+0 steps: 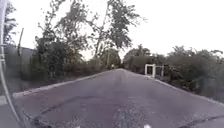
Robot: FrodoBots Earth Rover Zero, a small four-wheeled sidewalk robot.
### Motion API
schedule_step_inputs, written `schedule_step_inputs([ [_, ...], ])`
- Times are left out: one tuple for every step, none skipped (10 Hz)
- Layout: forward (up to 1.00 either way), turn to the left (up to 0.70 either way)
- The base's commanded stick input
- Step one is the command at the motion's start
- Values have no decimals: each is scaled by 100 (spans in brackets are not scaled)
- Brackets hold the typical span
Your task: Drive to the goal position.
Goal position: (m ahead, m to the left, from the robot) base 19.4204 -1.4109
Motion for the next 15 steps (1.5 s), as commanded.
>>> schedule_step_inputs([
  [70,0],
  [70,0],
  [70,0],
  [70,0],
  [70,0],
  [70,0],
  [70,0],
  [70,0],
  [70,0],
  [70,0],
  [70,0],
  [70,0],
  [70,0],
  [70,0],
  [70,0],
])
